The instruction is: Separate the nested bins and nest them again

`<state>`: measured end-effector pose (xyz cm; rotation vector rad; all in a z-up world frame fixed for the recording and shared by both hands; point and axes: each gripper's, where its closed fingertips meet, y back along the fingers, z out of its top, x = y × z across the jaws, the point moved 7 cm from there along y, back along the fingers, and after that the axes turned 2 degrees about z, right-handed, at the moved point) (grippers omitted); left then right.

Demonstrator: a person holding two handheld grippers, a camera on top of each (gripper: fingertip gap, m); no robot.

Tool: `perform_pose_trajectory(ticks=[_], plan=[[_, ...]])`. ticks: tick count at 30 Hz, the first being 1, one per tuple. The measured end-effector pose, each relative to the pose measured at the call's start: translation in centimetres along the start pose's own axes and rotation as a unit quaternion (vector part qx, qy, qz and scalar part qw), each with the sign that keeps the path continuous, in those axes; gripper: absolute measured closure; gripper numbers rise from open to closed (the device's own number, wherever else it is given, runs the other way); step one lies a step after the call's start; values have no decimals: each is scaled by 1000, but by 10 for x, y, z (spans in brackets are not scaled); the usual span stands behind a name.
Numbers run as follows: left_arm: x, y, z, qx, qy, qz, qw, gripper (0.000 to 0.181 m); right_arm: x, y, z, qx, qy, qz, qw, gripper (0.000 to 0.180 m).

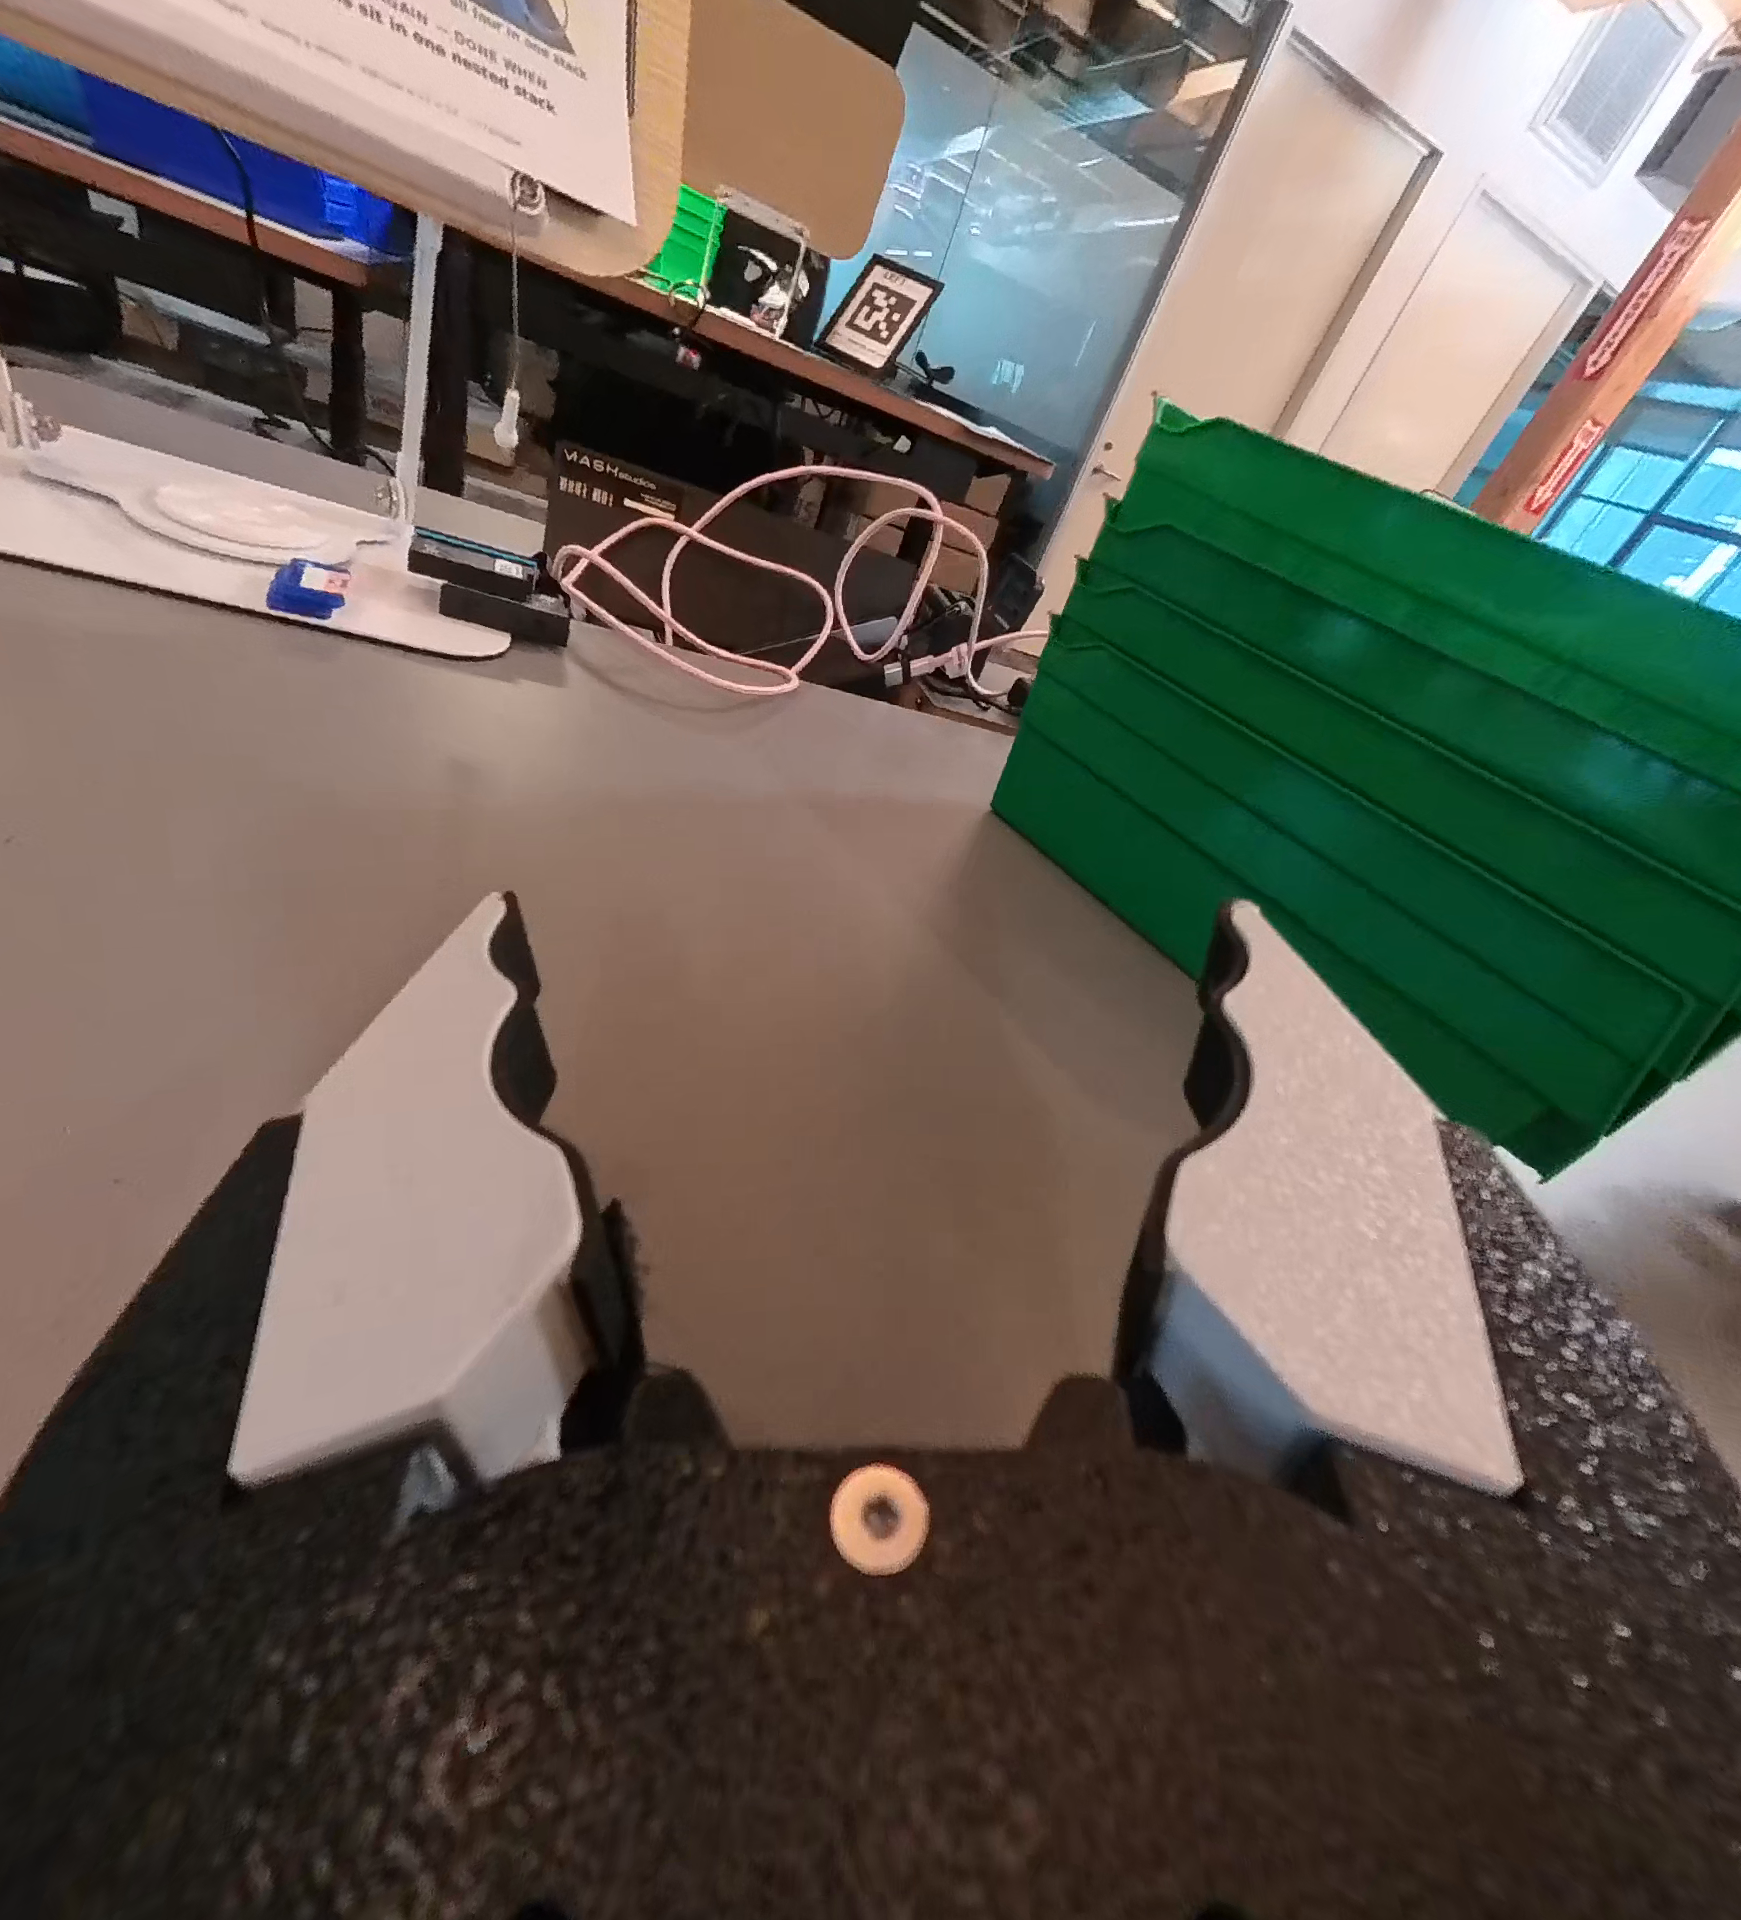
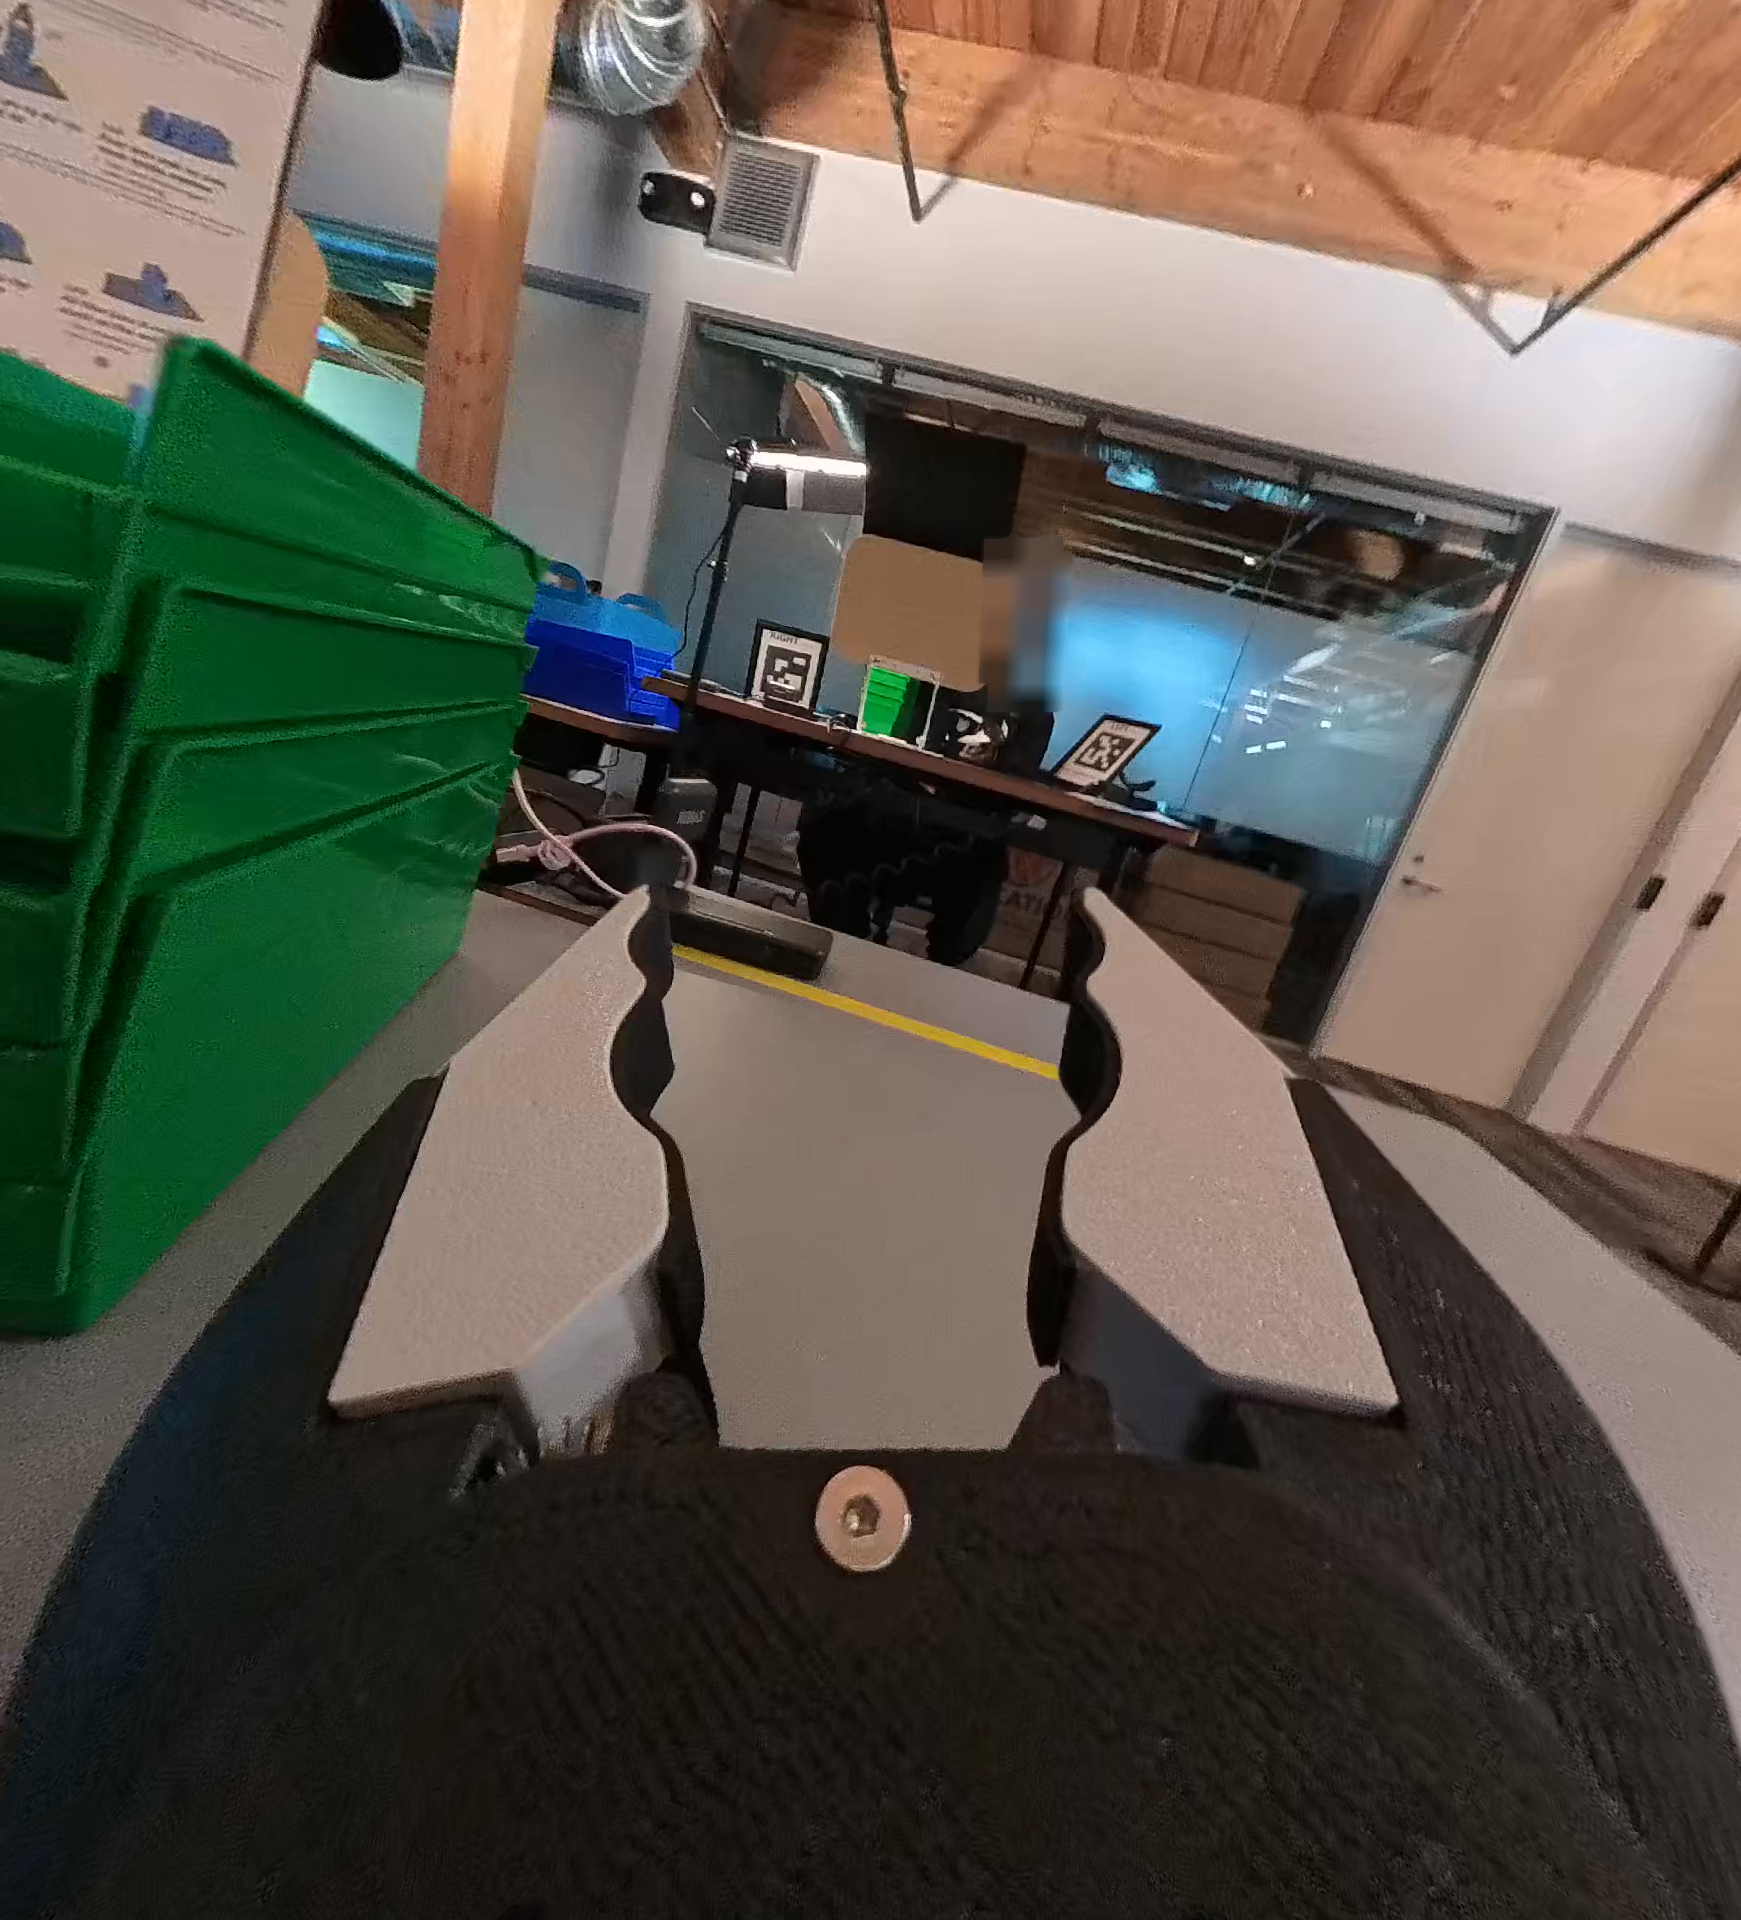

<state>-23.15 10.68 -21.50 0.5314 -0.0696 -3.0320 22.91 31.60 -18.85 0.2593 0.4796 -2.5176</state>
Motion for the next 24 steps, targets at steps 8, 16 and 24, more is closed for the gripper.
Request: perform_pose_trajectory(ticks=[8,16,24], plan=[[-4,5,1,-19,-5,-10,1000,57,-2,-6,-6,20,-23,5,1000,105],[-5,5,1,-19,-1,-17,1000,57,13,-10,0,9,-8,46,999,105],[-4,2,1,-14,1,-17,1000,57,30,-8,12,-25,-15,94,995,105]])
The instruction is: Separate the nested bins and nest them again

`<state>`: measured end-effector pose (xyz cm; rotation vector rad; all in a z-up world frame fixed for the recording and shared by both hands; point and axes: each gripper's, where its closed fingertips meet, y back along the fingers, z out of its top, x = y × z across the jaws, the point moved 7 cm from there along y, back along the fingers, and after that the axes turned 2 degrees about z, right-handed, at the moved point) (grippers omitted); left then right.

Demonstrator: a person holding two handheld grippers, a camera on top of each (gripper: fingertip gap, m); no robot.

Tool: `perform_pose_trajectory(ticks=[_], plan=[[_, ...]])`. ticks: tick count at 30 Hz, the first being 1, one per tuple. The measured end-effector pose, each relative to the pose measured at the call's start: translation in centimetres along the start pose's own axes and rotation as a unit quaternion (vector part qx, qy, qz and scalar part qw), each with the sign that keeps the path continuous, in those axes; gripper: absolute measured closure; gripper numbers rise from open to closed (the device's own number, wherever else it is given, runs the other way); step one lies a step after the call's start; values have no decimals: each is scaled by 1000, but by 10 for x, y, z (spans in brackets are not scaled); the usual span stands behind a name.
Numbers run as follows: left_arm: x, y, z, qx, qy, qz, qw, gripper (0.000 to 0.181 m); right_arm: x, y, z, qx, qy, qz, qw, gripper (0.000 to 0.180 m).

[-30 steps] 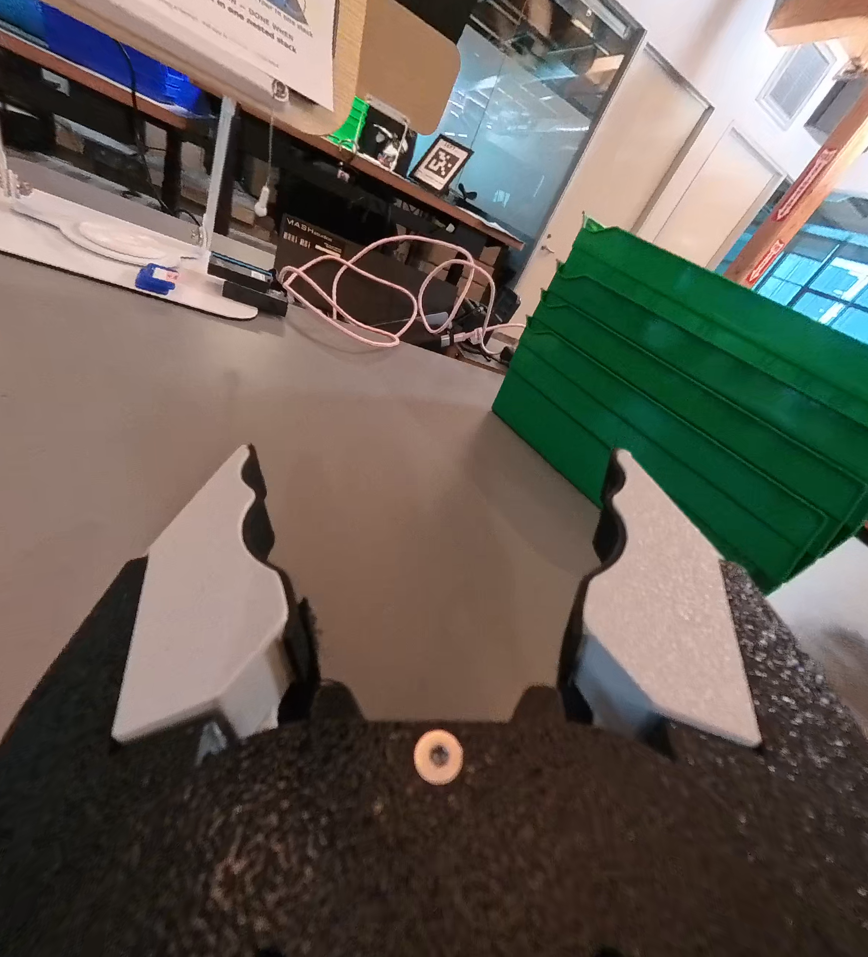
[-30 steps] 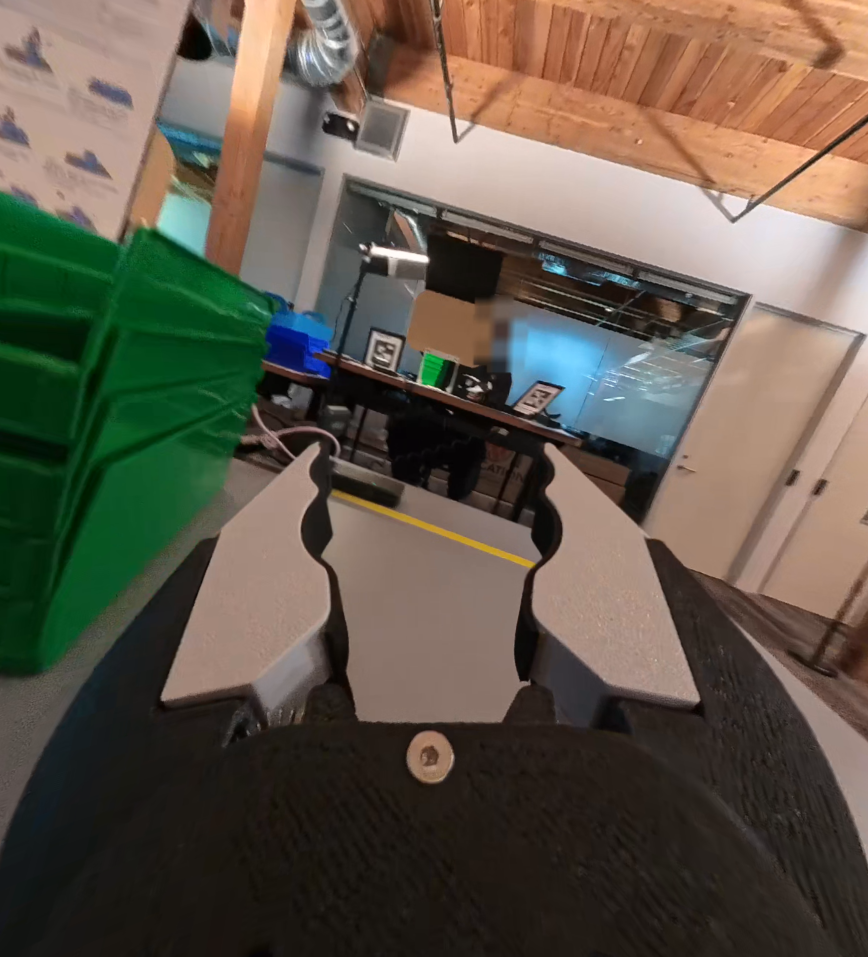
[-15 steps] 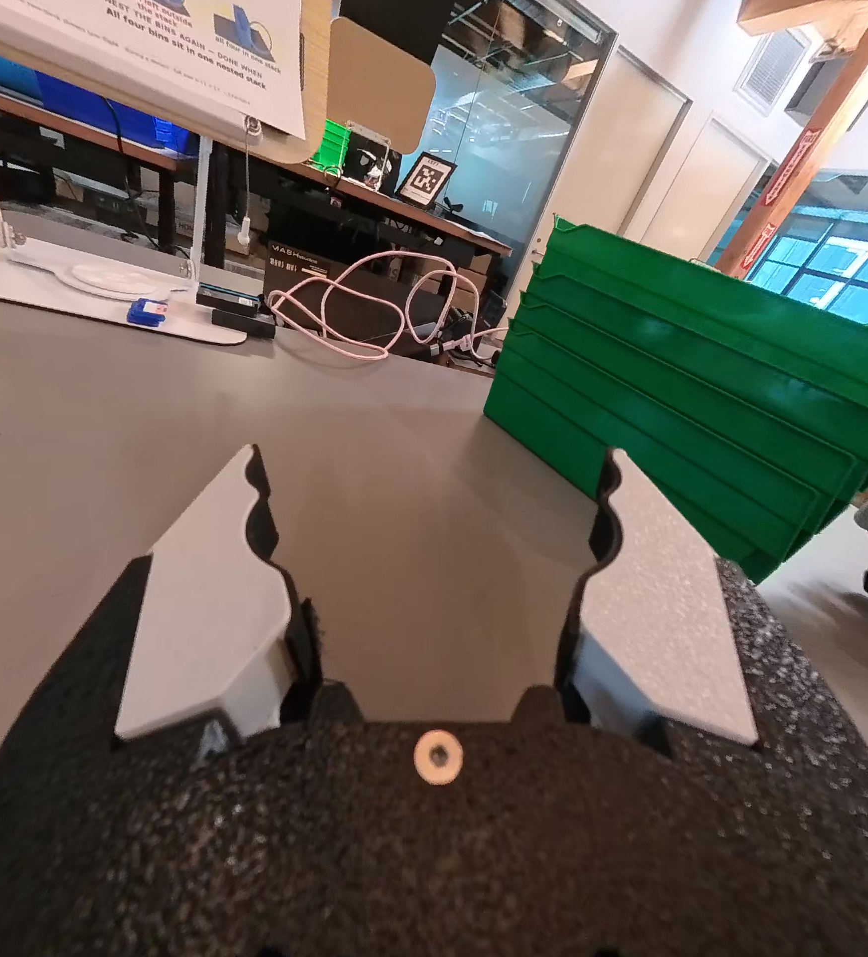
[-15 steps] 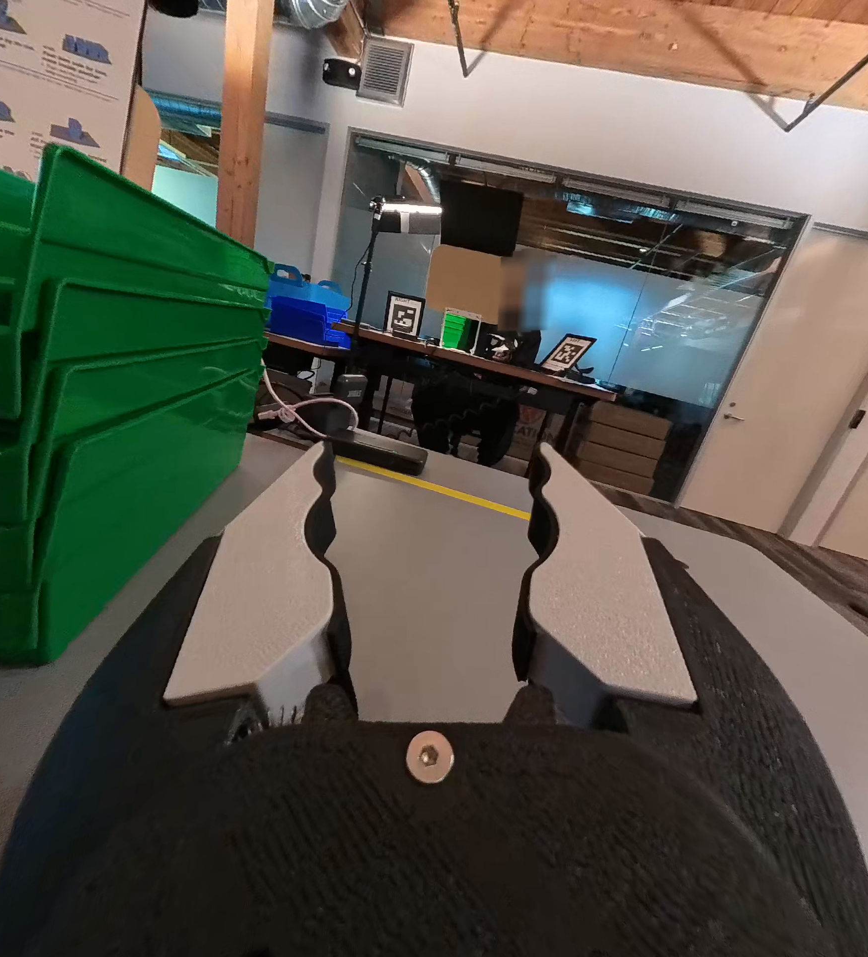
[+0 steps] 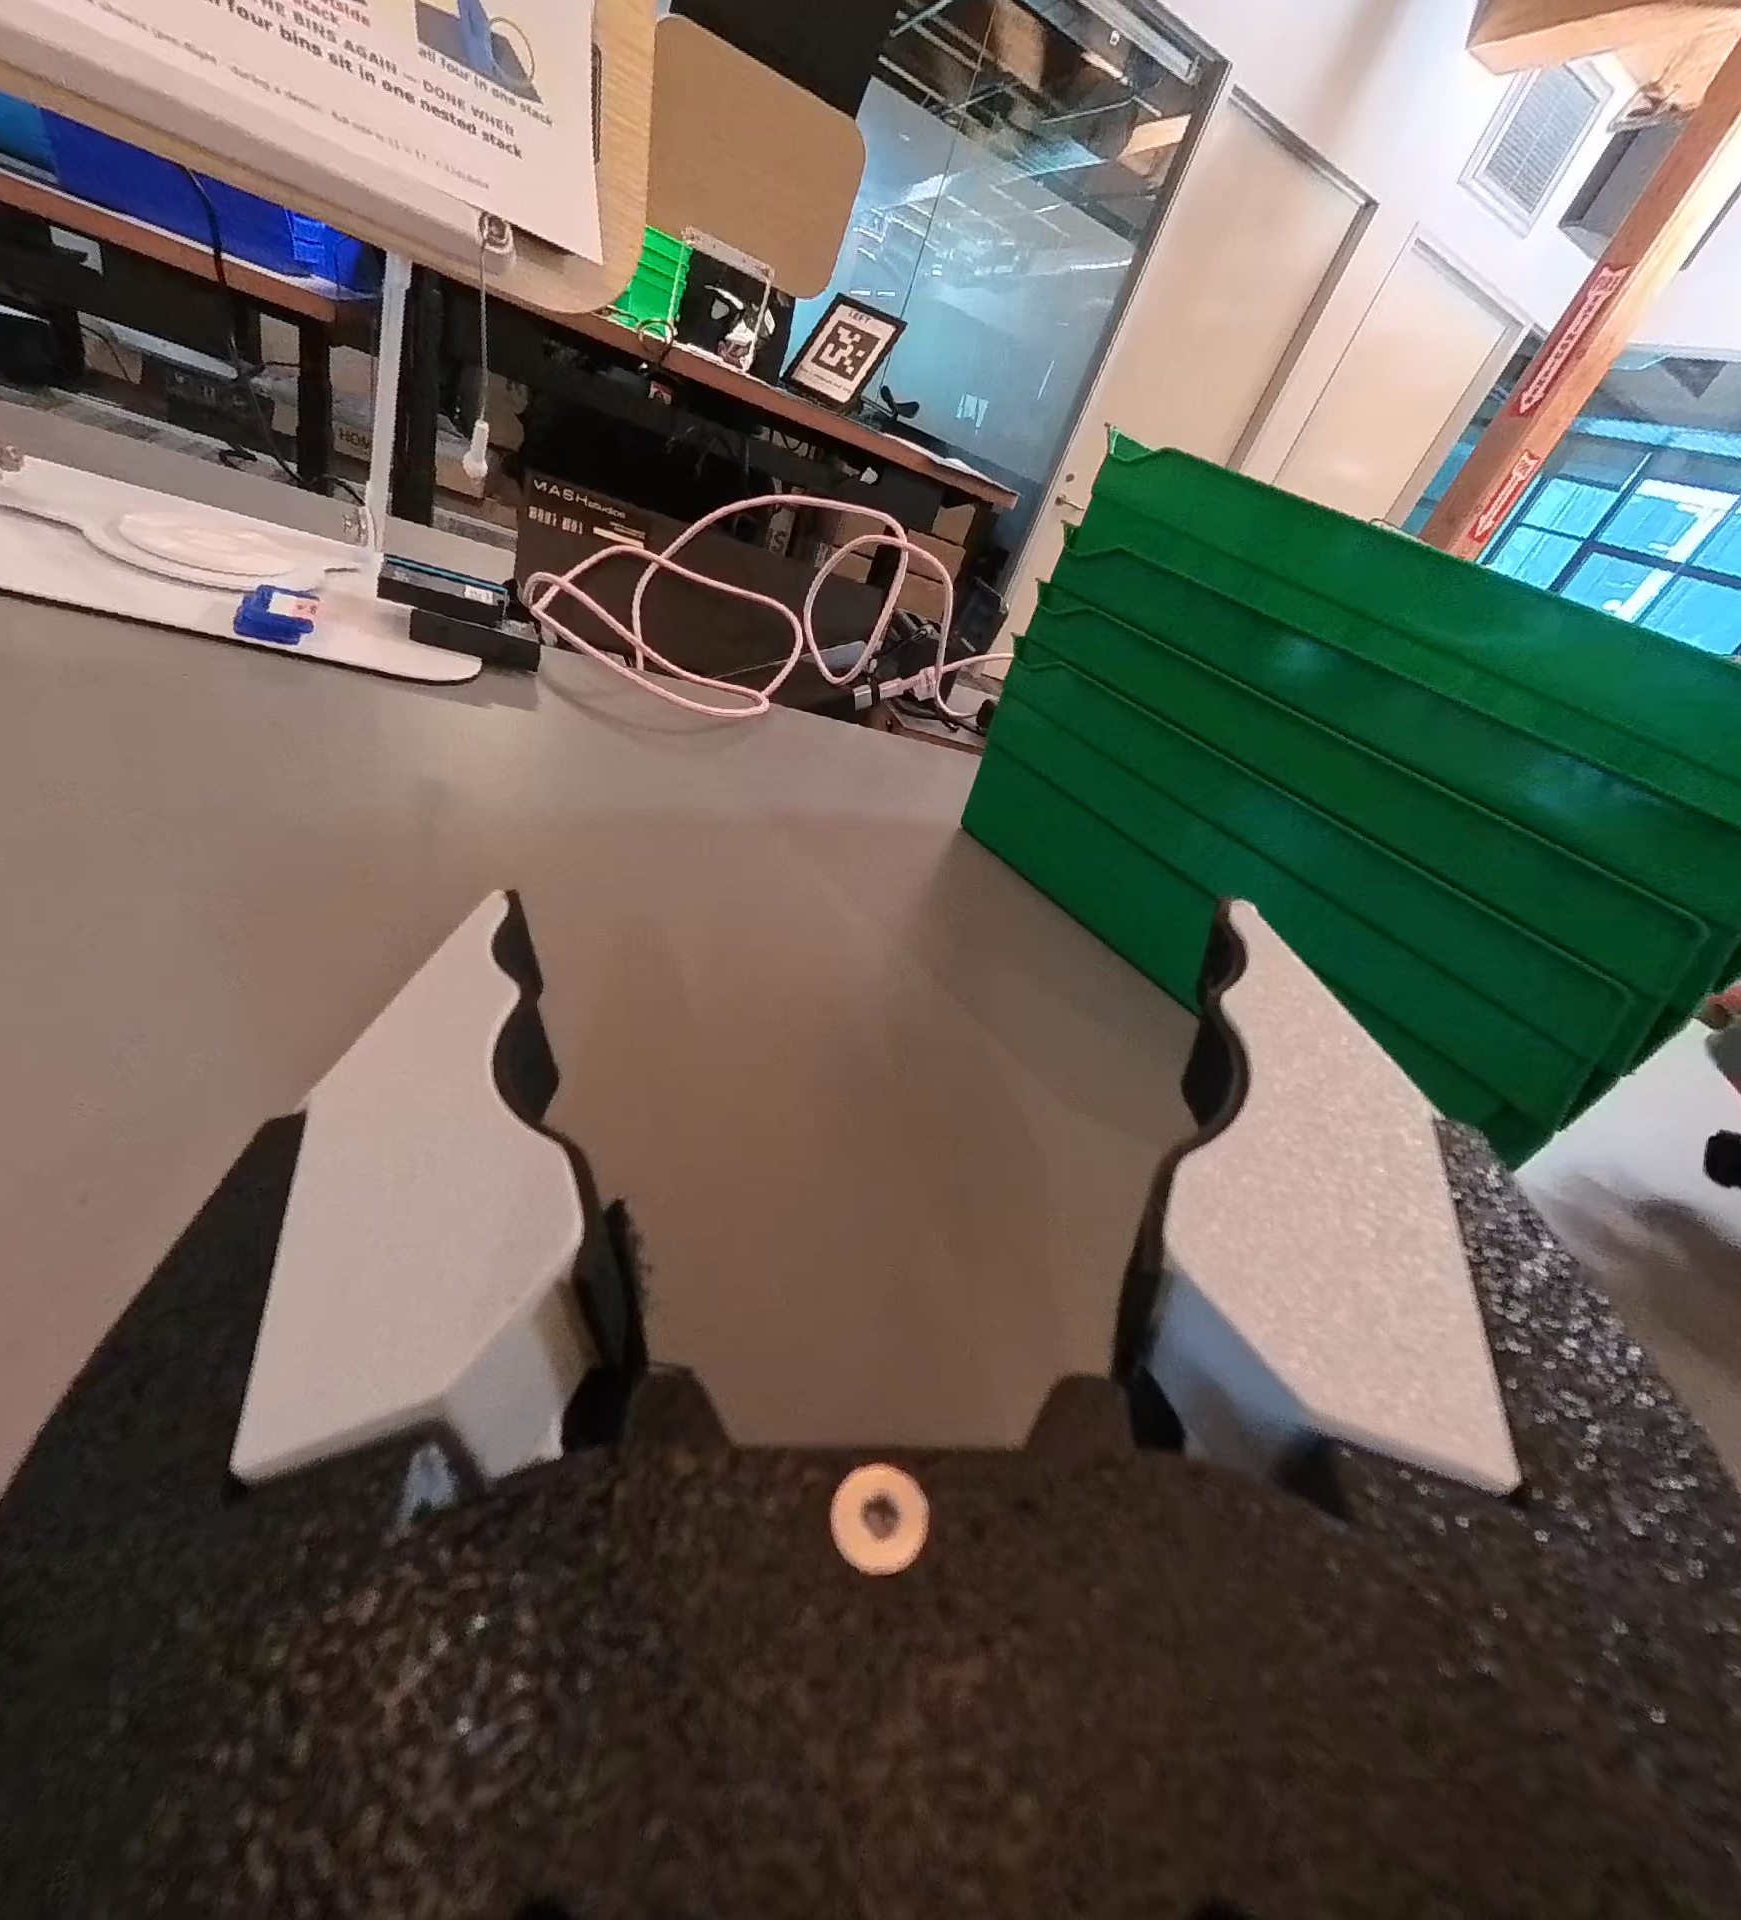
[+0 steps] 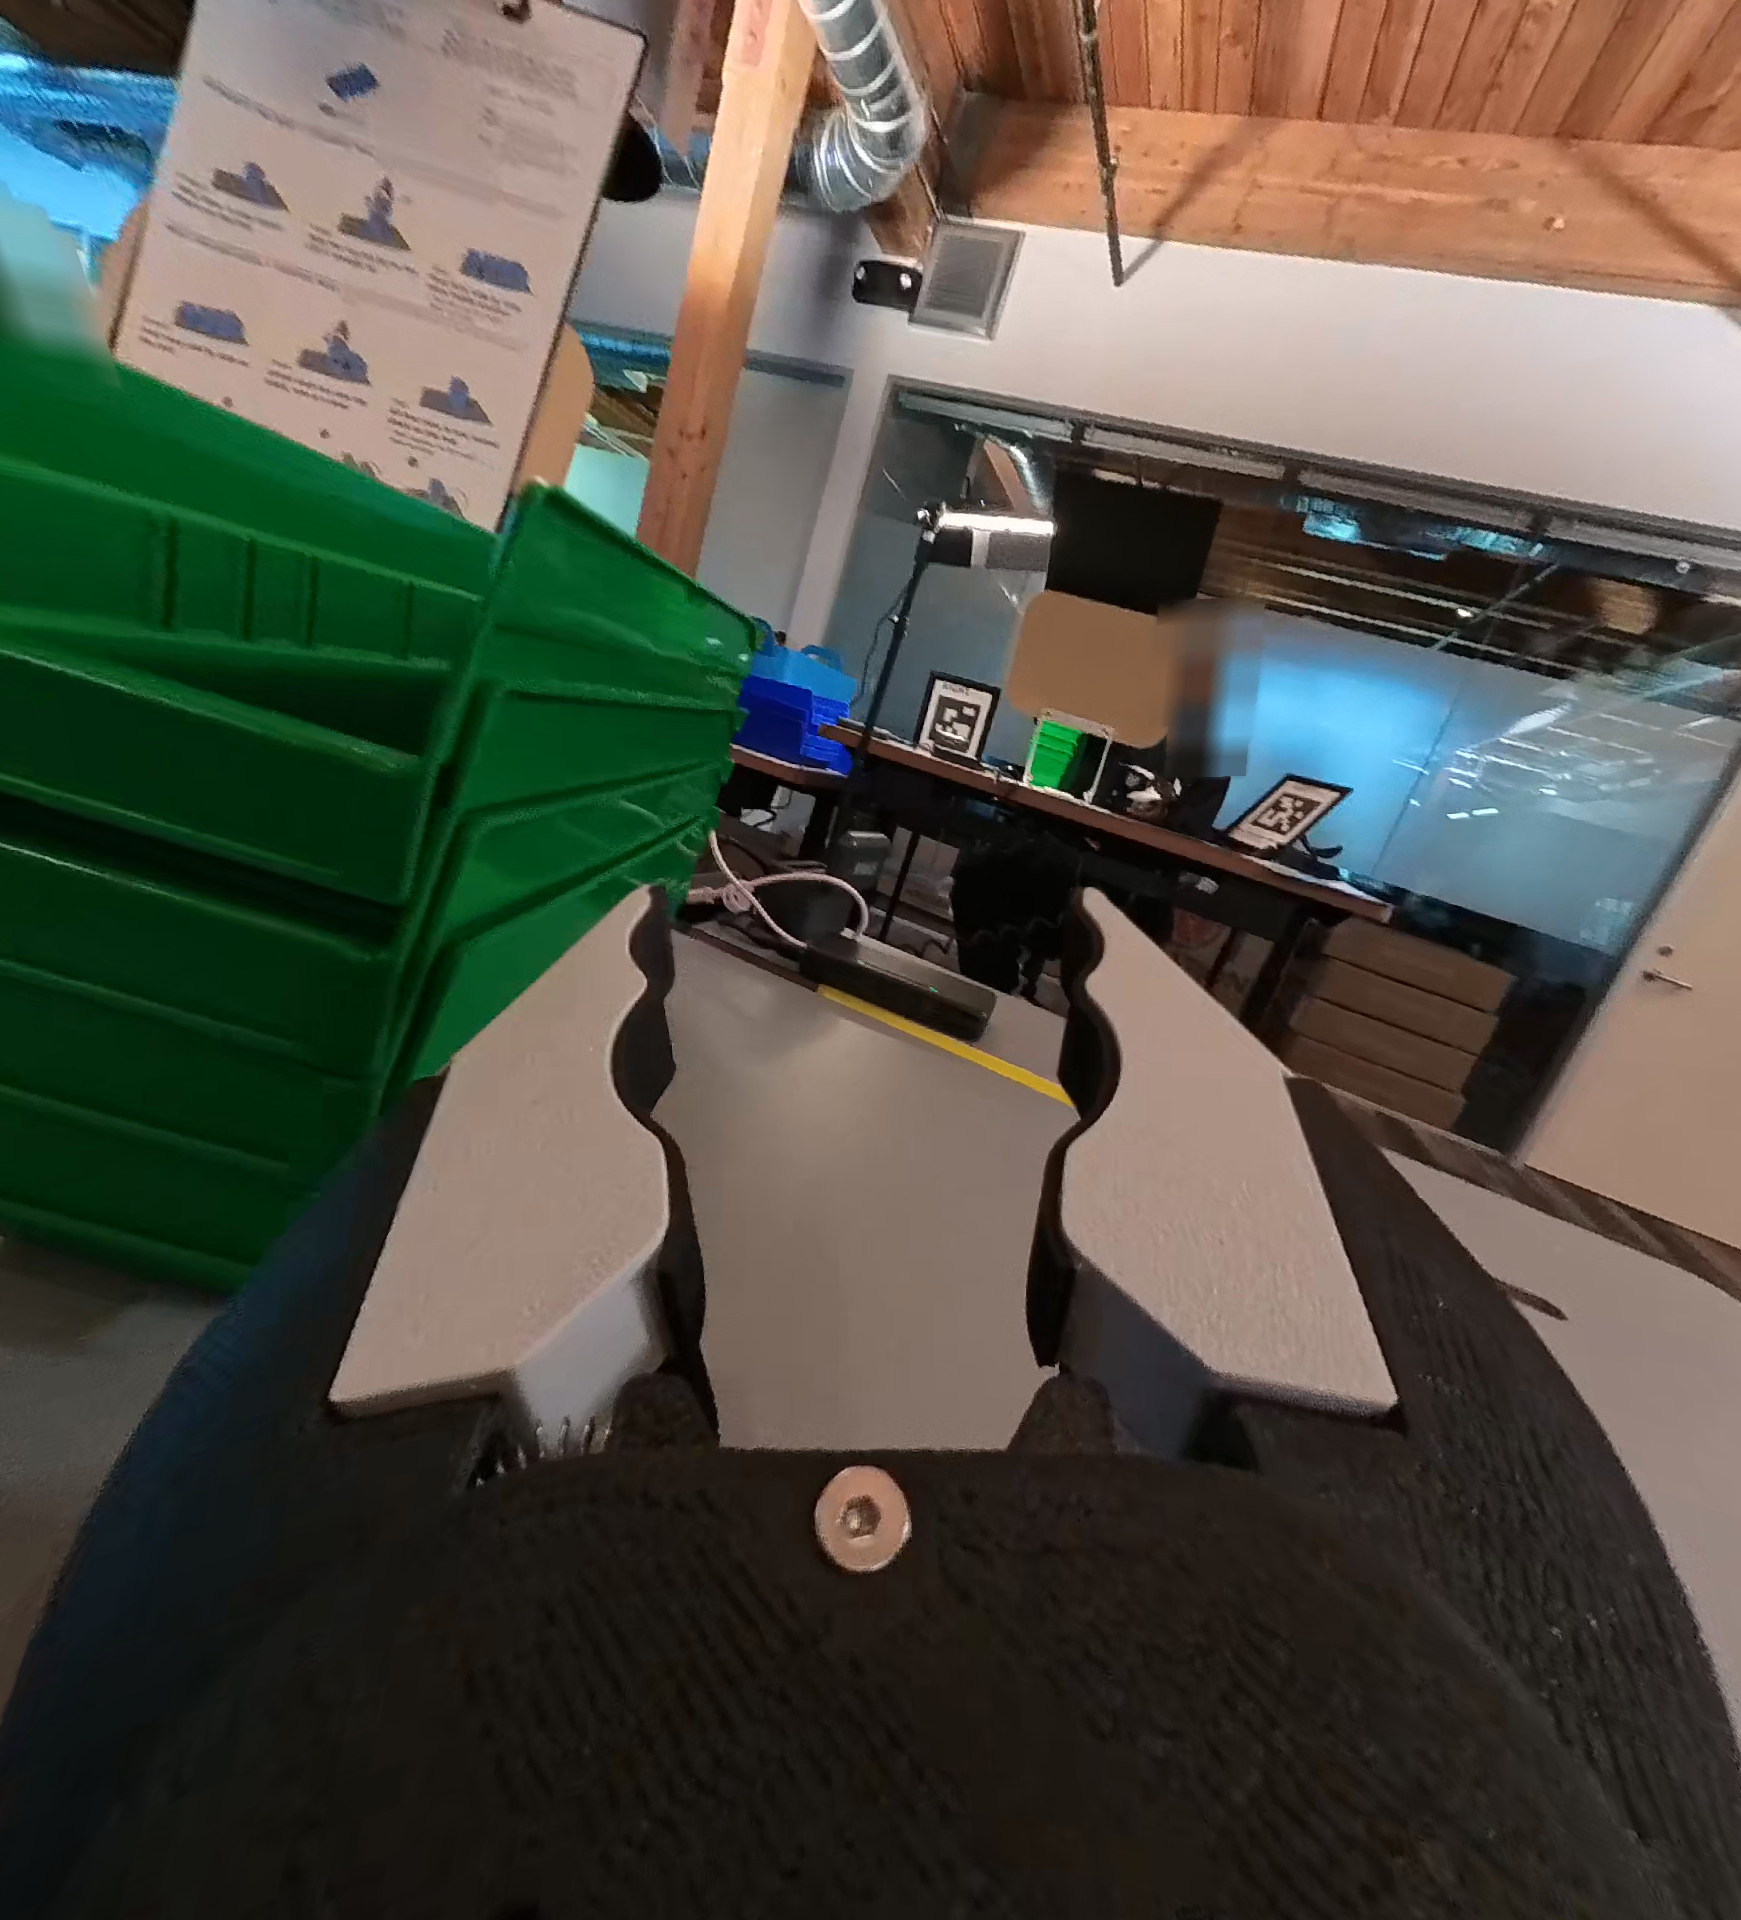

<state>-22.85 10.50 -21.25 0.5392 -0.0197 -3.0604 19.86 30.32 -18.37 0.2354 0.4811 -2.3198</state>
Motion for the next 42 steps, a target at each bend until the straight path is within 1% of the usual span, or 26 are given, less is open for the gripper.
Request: perform_pose_trajectory(ticks=[4,8,11,13,15,16,18,21,22,23,24,25,26,27,28,29,31,33,34,36,38,39,40,41,42], plan=[[0,-1,0,3,-5,3,1000,57,10,3,16,-34,23,16,999,105],[1,-2,0,4,-7,4,1000,57,23,11,35,-72,81,45,993,105],[1,-3,0,8,-6,3,1000,57,35,17,63,-105,137,72,982,106],[1,-3,0,7,-7,3,1000,58,46,18,85,-113,175,114,972,107],[1,-3,0,6,-7,2,1000,58,62,15,98,-83,208,201,954,124],[1,-3,0,6,-7,1,1000,58,69,10,101,-51,216,254,942,125],[0,-2,0,4,-7,-1,1000,58,79,-1,103,27,220,343,913,119],[0,-2,0,4,-6,-4,1000,58,85,-20,103,105,243,429,864,116],[0,-2,0,4,-6,-5,1000,58,84,-29,104,124,257,431,856,116],[0,-2,0,4,-5,-5,1000,58,81,-39,107,132,264,416,860,115],[0,-2,0,3,-5,-5,1000,58,76,-50,114,135,251,394,874,112],[0,-2,0,2,-4,-5,1000,58,71,-62,123,136,216,367,895,111],[0,-1,0,0,-3,-5,1000,58,63,-76,131,146,163,336,916,105],[0,-1,0,-1,-2,-5,1000,58,56,-90,137,167,104,316,928,91],[0,0,1,-3,-1,-5,1000,58,50,-106,139,199,43,297,933,80],[0,0,1,-4,0,-6,1000,58,45,-123,140,238,-9,284,929,60],[0,0,1,-4,3,-7,1000,58,47,-159,133,319,-79,279,902,38],[0,0,1,-3,8,-10,1000,58,59,-190,118,417,-130,288,852,20],[1,0,1,-4,10,-11,1000,58,64,-202,107,469,-136,285,825,20],[1,1,1,-6,15,-13,1000,58,71,-217,83,568,-116,260,772,20],[0,1,1,-7,19,-19,1000,58,79,-219,65,645,-107,255,712,22],[0,2,1,-8,20,-20,1000,58,84,-217,60,677,-102,257,682,26],[0,2,1,-10,21,-21,999,58,86,-216,59,697,-87,259,663,33],[0,2,1,-11,24,-23,999,58,86,-216,60,708,-75,258,653,39],[0,3,1,-11,26,-25,999,58,86,-217,63,716,-67,254,647,43]])
